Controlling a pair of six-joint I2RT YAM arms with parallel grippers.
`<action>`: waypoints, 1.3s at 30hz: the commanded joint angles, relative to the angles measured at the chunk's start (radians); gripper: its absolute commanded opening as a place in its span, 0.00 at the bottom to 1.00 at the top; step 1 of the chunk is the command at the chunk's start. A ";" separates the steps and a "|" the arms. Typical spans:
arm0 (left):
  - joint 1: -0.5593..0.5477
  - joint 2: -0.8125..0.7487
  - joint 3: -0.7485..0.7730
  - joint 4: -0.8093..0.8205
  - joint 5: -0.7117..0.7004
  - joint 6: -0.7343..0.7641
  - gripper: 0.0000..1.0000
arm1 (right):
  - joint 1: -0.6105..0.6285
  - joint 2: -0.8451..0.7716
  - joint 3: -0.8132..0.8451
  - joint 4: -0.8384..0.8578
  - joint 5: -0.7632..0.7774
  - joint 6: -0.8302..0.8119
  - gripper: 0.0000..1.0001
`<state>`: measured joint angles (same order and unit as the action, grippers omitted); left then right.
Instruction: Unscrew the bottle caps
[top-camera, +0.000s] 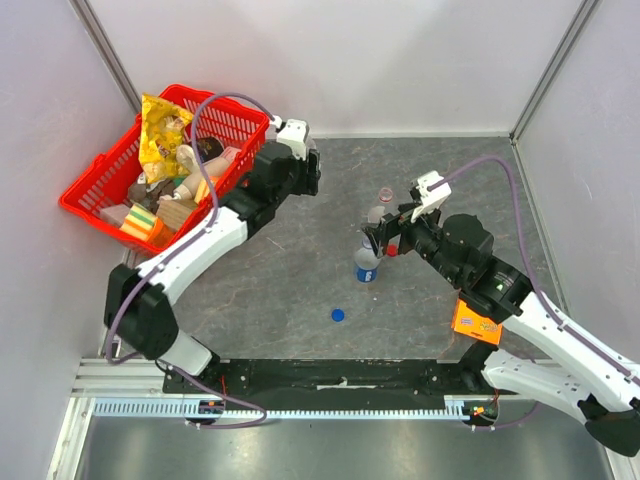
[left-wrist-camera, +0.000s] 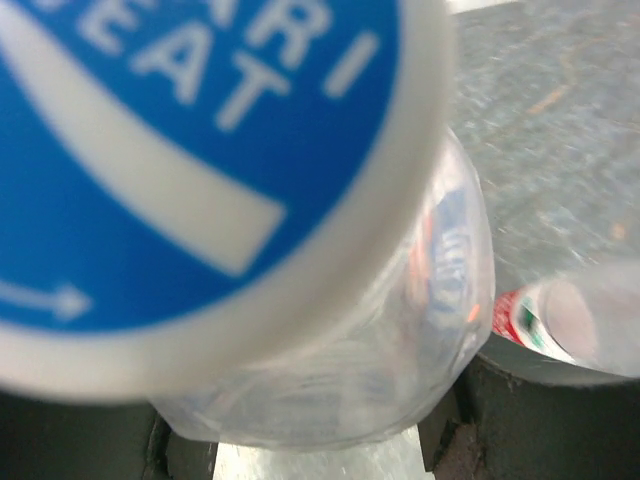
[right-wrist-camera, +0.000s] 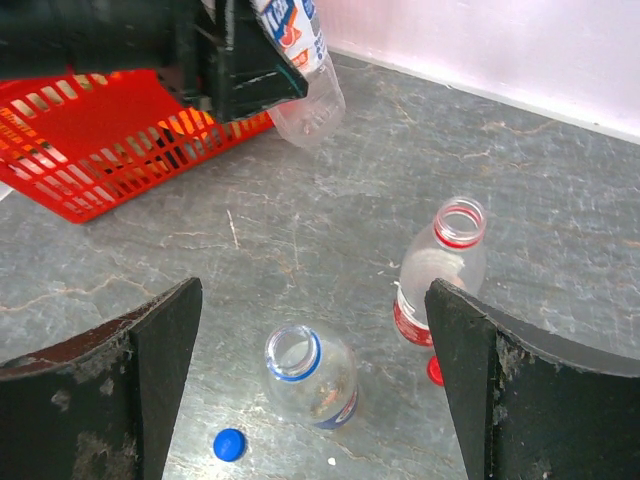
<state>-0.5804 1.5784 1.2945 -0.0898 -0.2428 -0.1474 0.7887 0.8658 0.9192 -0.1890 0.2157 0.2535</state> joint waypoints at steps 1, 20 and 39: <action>-0.001 -0.107 0.015 -0.241 0.203 0.031 0.59 | -0.002 0.019 0.075 0.022 -0.108 0.000 0.98; -0.002 -0.406 -0.260 -0.548 0.962 0.188 0.54 | -0.003 0.084 0.116 0.079 -0.412 0.085 0.98; -0.002 -0.538 -0.397 -0.393 1.194 0.183 0.53 | -0.003 0.236 0.027 0.373 -0.671 0.297 0.95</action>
<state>-0.5812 1.0584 0.8959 -0.5369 0.8856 0.0025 0.7879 1.0794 0.9665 0.0586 -0.3828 0.4847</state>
